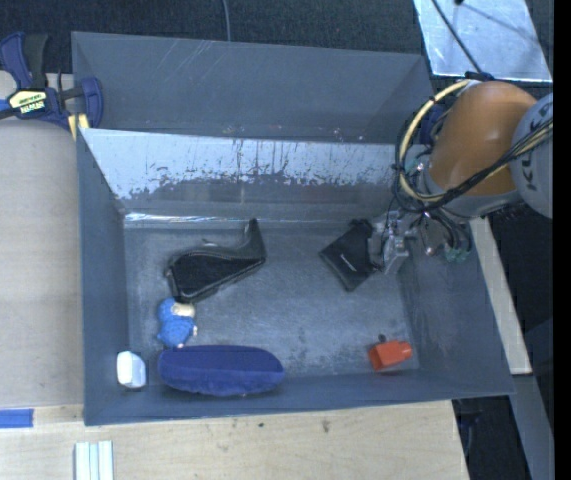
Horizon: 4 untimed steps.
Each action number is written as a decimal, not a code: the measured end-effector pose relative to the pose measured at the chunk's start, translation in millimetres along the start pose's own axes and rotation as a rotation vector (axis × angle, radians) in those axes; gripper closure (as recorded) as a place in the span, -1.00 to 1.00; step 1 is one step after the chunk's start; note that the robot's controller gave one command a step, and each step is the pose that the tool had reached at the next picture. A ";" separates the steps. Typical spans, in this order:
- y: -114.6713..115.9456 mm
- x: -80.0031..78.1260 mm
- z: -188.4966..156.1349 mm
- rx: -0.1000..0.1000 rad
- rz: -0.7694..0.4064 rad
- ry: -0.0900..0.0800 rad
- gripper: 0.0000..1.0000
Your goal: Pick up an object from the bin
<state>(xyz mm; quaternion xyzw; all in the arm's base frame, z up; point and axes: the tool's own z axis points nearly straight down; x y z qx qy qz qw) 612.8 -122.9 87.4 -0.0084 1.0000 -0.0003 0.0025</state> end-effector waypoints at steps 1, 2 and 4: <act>0.0 0.0 0.0 0.000 0.000 0.000 -1.00; -17.4 -5.8 16.8 0.000 -0.150 -0.002 -1.00; 13.6 -0.2 -125.0 0.002 -0.196 -0.008 1.00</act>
Offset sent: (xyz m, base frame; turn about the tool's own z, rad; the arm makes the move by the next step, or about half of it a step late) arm 0.0000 0.0000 0.0000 0.0000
